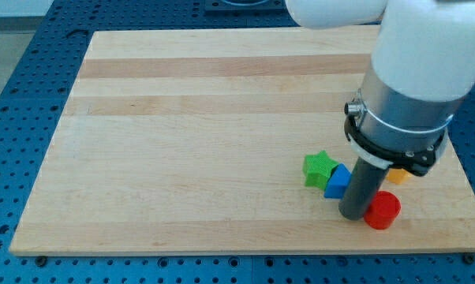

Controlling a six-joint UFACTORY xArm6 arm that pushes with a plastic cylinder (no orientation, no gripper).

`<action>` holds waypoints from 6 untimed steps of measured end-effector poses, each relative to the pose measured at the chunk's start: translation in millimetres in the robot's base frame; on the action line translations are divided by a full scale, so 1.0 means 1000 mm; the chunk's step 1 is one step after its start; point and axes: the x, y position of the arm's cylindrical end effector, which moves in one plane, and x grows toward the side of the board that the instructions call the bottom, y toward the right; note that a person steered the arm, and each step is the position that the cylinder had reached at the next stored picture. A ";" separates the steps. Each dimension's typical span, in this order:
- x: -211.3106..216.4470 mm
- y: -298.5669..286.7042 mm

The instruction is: Push the red circle to the yellow hexagon

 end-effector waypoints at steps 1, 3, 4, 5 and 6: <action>0.022 -0.012; 0.025 0.038; 0.016 0.045; 0.010 0.045; 0.004 0.045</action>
